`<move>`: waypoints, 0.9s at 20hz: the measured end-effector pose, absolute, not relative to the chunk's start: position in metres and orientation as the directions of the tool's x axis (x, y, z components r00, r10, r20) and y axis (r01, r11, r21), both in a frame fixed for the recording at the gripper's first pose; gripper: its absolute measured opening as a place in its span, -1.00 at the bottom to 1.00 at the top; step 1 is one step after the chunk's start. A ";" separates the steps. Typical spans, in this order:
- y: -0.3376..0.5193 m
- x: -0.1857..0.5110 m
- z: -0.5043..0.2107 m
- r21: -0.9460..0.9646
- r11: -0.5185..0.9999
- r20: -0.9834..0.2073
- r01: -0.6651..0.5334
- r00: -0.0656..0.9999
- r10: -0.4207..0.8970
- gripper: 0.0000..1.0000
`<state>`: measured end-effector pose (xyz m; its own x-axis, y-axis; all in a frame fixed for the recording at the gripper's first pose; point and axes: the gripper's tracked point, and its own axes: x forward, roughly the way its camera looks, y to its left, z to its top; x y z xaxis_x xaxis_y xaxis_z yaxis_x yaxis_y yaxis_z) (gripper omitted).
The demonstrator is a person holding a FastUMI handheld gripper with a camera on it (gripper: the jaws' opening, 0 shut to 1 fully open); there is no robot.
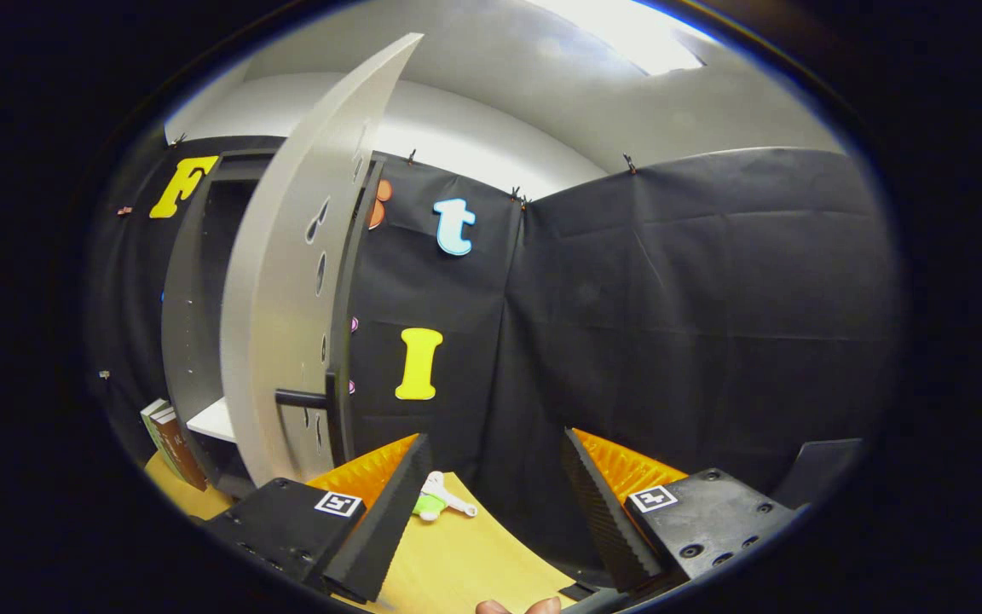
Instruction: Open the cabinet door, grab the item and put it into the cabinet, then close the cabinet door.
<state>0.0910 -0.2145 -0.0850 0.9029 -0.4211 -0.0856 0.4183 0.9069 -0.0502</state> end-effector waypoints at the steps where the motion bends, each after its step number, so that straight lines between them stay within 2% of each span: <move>1: -0.214 0.096 -0.090 -0.046 0.912 -0.099 0.407 0.907 -0.409 0.95; 4: -0.208 0.100 -0.095 0.001 0.932 -0.120 0.363 0.925 -0.360 0.94; 10: -0.203 0.106 -0.102 0.064 0.935 -0.143 0.349 0.930 -0.338 0.91; 18: -0.173 0.106 -0.088 -0.035 0.933 -0.105 0.359 0.927 -0.360 0.90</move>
<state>0.1063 -0.1733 -0.0880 0.9269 -0.3602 -0.1050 0.3586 0.9328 -0.0346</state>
